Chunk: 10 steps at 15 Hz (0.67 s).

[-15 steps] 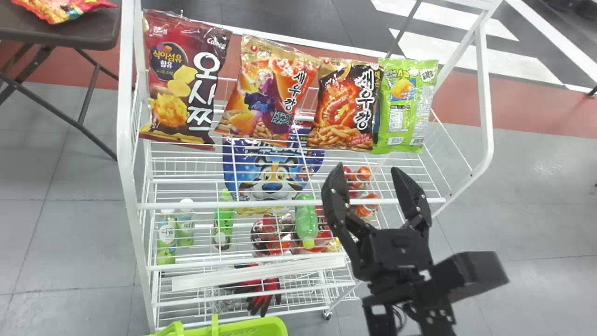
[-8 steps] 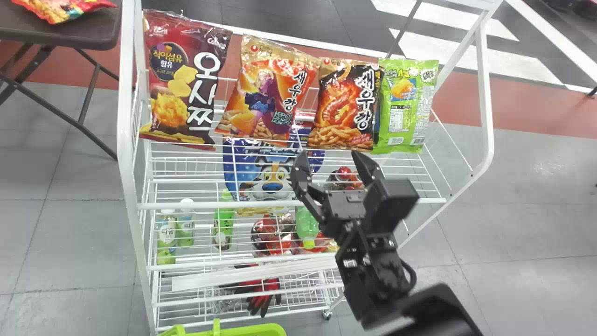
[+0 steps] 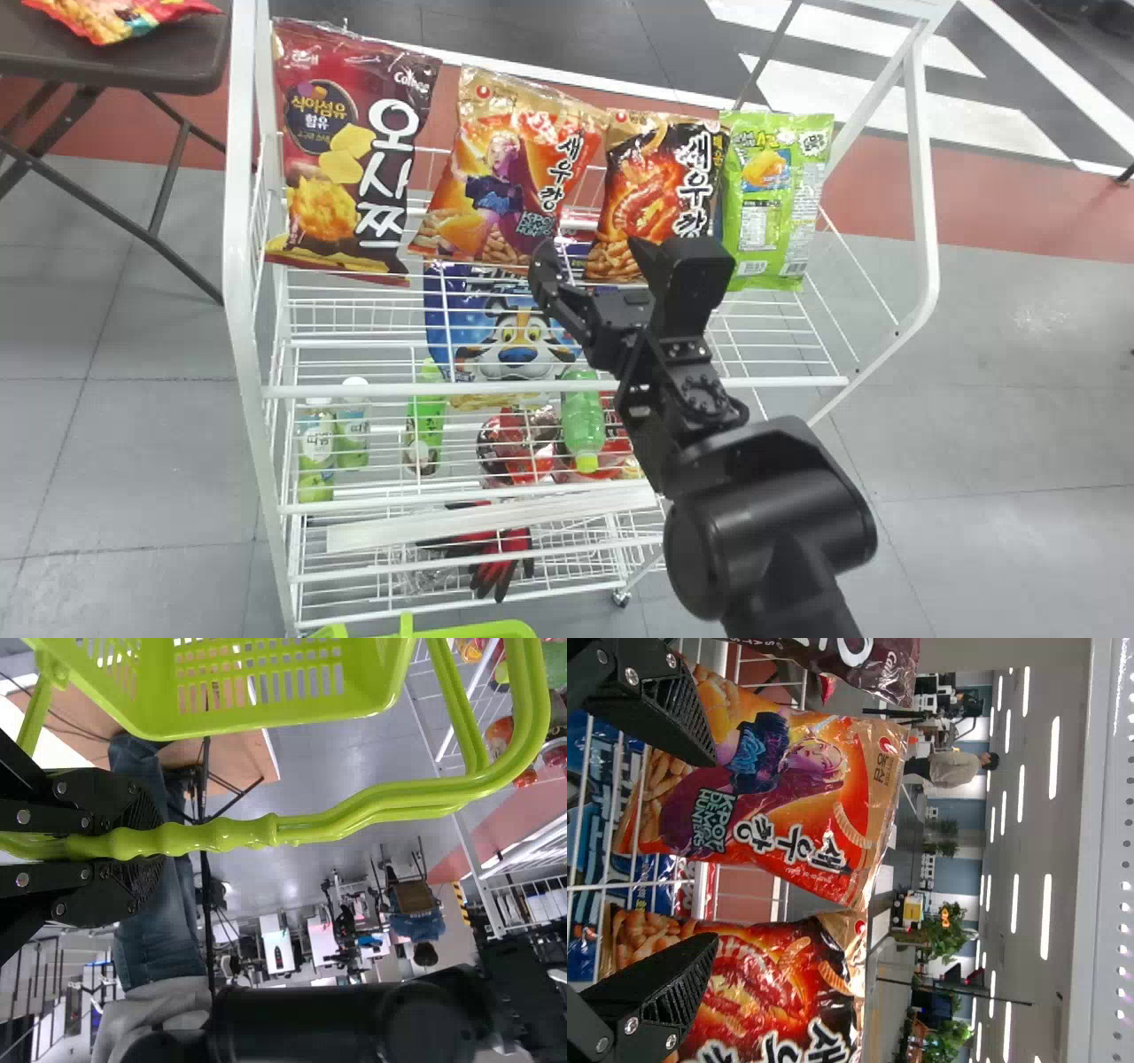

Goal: Hold basket handle with left hand then pick Saewookkang with right hand and place into basket

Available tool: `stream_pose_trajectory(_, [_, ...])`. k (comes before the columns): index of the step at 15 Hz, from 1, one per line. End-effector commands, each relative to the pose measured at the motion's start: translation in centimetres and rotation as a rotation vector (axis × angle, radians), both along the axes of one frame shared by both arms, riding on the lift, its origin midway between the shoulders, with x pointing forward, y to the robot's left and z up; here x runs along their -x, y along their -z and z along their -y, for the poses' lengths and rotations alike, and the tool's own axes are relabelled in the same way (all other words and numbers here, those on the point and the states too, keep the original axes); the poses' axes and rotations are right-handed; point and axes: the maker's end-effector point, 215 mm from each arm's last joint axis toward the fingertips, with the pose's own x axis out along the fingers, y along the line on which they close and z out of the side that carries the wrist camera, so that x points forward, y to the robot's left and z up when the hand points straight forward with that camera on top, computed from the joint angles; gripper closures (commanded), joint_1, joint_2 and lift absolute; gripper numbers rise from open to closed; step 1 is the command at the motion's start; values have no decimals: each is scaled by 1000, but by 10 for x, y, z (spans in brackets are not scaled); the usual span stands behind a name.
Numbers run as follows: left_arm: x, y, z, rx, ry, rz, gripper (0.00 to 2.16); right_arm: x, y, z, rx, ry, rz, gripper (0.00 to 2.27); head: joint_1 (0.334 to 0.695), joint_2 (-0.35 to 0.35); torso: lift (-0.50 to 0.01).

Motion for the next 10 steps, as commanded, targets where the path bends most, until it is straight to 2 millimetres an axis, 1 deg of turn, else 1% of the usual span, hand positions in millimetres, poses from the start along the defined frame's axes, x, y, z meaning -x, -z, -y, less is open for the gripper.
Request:
stream_pose_trajectory(1, [0,2,-1,-4,-2,-1,1771,-22,-1,-13,-5,-22,-1,124,695,-350,-19])
stream_pose_trajectory(3, [-4,3,-2,-9,-4,7,1771,-37,-6,-24,-13,-45,1,124,695,-350,-19])
stream_pose_trajectory(5, [-9,2,-3,-13,-3,16,1771,-49,-11,-33,-27,-64,-2,127,695,-350,-19])
stream_pose_trajectory(8, [-13,4,-4,-21,1,18,1771,-66,-11,-40,-31,-72,-11,127,695,-321,-19])
stream_pose_trajectory(9, [-13,5,-5,-24,4,17,1771,-69,-6,-45,-22,-78,-36,127,695,-313,-19])
stream_pose_trajectory(10, [-14,4,-4,-22,7,16,1771,-72,-9,-51,-18,-85,-32,137,695,-307,-19])
